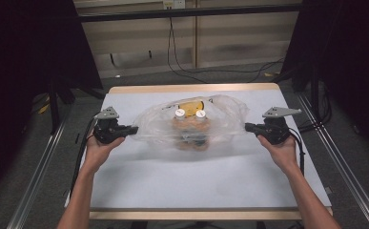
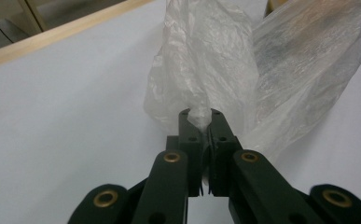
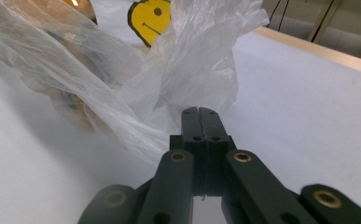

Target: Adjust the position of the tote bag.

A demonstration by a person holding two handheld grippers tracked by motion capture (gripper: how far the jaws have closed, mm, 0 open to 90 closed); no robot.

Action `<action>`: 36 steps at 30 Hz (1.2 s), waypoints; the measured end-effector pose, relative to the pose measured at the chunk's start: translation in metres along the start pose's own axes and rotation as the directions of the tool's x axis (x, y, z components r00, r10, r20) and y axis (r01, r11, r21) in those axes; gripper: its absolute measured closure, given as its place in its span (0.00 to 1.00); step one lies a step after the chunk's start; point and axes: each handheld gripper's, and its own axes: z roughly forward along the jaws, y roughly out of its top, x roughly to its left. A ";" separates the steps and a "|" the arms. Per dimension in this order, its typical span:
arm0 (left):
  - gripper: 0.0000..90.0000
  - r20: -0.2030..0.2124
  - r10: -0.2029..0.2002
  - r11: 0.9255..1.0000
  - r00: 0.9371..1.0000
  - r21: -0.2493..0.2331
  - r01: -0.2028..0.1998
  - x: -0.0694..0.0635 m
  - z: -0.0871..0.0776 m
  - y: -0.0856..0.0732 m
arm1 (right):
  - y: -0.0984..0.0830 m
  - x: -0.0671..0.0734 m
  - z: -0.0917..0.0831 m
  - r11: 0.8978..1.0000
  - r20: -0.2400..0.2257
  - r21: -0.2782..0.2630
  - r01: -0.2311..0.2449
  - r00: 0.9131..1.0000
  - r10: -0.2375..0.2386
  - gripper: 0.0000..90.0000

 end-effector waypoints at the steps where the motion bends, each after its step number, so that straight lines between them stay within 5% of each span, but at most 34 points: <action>1: 0.97 0.002 0.004 1.000 1.000 0.004 -0.004 0.001 0.001 -0.001 | -0.001 0.000 0.002 1.000 -0.003 0.010 0.003 1.000 -0.003 1.00; 12: 0.97 0.007 0.003 0.999 1.000 0.051 -0.004 0.001 0.015 -0.009 | -0.013 0.000 0.018 0.997 0.000 0.080 0.011 1.000 -0.011 1.00; 25: 0.97 0.021 -0.012 0.991 1.000 0.136 0.009 0.007 0.033 -0.024 | -0.026 0.000 0.040 0.978 0.001 0.208 0.007 1.000 -0.007 1.00; 36: 0.97 0.035 -0.037 0.988 0.999 0.152 0.031 0.009 0.038 -0.029 | -0.031 -0.002 0.047 0.971 -0.012 0.237 0.010 1.000 -0.008 1.00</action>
